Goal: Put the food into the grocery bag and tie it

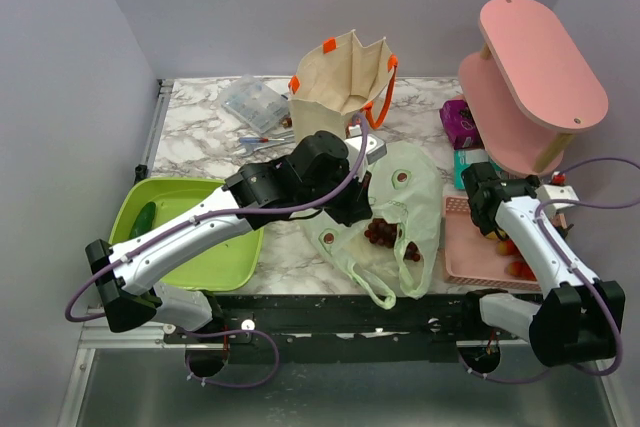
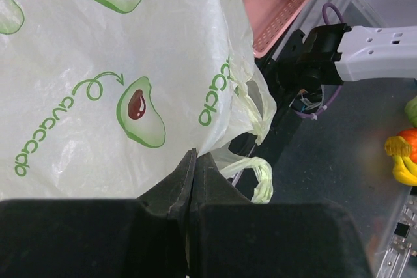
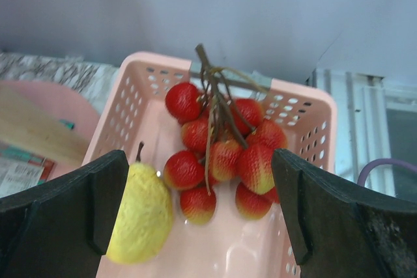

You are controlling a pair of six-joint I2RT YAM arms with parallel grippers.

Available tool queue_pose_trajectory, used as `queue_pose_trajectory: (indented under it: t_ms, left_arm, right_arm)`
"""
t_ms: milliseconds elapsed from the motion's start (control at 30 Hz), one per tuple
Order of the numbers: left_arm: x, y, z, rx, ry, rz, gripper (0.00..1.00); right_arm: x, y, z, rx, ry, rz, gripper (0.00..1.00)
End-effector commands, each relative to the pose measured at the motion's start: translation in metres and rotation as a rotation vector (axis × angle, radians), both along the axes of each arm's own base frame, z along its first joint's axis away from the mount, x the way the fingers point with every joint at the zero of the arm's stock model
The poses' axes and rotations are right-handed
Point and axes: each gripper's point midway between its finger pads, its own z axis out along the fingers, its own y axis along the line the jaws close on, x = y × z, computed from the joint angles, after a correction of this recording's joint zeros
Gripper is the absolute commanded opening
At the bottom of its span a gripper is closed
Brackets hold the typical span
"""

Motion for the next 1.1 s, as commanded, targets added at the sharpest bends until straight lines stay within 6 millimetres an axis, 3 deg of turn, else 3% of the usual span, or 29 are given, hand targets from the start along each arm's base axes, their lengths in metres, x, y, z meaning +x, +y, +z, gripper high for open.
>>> queue_pose_trajectory:
  t_ms: [0,167,533,833,1067]
  left_arm:
    - [-0.006,0.001,0.004,0.012,0.032,-0.006,0.00]
    - [-0.006,0.004,0.001,0.031,0.041,0.003,0.00]
    - [-0.003,-0.001,-0.003,0.061,0.055,0.000,0.00]
    - [0.000,-0.009,-0.002,0.081,0.070,-0.007,0.00]
    - [0.001,-0.010,-0.006,0.095,0.076,-0.003,0.00]
  right_arm:
    - [-0.005,-0.025,0.023,-0.166,-0.023,-0.076,1.00]
    - [-0.013,-0.043,0.019,-0.192,0.008,-0.162,1.00]
    - [-0.001,-0.082,-0.012,0.023,-0.057,-0.175,1.00]
    - [0.016,-0.082,-0.045,0.128,-0.056,-0.187,0.92]
    - [0.008,-0.082,-0.067,0.157,-0.040,-0.225,0.89]
